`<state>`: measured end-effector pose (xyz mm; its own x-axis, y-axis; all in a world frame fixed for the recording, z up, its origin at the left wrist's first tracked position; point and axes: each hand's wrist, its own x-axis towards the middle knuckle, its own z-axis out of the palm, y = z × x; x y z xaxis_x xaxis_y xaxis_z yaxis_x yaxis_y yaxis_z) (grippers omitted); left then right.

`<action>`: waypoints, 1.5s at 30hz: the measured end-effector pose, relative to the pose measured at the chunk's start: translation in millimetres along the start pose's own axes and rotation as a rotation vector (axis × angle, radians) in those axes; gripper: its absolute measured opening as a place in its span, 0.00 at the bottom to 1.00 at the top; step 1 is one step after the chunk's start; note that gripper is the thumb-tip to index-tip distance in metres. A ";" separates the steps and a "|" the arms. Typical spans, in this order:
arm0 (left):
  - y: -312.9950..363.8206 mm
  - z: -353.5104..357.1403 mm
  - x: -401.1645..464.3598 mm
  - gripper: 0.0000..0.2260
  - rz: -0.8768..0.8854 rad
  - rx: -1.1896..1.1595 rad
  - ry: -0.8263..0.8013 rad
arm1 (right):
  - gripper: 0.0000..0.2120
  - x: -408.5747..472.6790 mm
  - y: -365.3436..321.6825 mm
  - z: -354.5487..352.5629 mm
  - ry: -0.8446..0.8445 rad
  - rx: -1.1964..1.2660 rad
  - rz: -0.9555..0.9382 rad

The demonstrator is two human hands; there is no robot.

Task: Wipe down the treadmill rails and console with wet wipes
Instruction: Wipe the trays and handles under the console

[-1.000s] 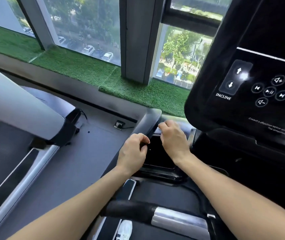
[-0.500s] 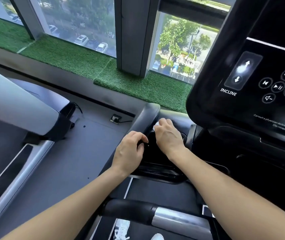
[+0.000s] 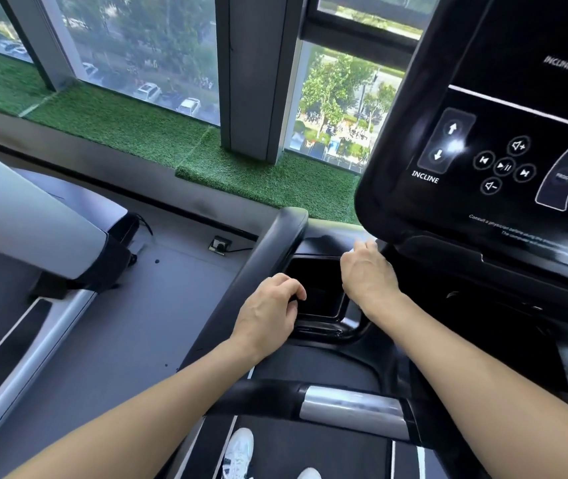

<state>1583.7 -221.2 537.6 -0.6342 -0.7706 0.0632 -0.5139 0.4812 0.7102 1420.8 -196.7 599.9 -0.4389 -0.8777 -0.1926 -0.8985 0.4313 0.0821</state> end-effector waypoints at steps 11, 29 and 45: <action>-2.4 -2.4 -11.6 0.08 0.037 0.041 -0.044 | 0.07 -43.9 5.4 5.2 -0.058 0.014 -0.088; -37.0 -23.8 -39.3 0.08 -0.014 0.095 0.054 | 0.15 -67.8 -24.1 21.9 -0.118 0.202 -0.214; -47.9 -36.4 -62.0 0.10 -0.163 0.127 0.119 | 0.07 -53.0 -97.6 49.0 -0.030 0.186 -0.359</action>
<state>1668.7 -211.7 525.2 -0.4682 -0.8826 0.0427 -0.6772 0.3894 0.6244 1532.4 -182.1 554.2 -0.0948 -0.9740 -0.2059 -0.9760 0.1317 -0.1734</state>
